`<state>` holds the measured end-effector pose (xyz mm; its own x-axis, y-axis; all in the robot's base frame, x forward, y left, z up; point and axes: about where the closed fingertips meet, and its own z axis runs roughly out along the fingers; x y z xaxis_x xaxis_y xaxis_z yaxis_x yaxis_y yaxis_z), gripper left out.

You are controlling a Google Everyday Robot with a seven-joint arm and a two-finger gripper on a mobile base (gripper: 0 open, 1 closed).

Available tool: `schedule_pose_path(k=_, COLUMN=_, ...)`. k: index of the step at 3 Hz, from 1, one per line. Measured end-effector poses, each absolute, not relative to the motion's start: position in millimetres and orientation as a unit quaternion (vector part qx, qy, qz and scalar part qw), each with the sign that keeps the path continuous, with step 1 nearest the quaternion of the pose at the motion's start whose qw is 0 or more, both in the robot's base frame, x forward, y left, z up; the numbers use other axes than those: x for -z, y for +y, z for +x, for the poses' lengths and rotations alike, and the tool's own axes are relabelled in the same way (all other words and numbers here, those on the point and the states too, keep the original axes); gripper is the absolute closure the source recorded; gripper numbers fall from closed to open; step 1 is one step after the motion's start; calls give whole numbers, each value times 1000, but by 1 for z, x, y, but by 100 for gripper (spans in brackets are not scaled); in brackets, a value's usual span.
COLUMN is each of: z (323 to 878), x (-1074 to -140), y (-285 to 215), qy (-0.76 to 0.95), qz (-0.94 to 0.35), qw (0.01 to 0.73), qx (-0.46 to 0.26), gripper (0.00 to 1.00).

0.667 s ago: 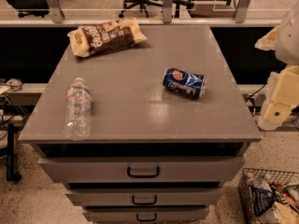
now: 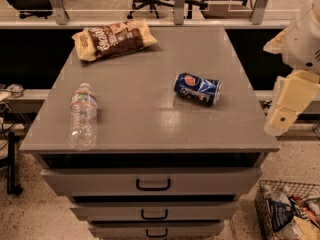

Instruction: Place pepsi can upright

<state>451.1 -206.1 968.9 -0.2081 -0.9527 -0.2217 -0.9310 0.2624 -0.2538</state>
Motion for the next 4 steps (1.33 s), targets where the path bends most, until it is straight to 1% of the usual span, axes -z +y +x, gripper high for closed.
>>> schedule_pose_path(k=1, z=475, x=-955, y=-179, qy=766, qz=-616, qw=181, qx=26, gripper=0)
schedule_pose_path(k=2, z=511, x=-942, y=-143, qy=756, qz=-623, qw=197, qx=40, gripper=0)
schedule_pose_path(k=4, z=572, x=-898, y=-98, qy=760, qz=-620, qw=185, qx=58, gripper=0)
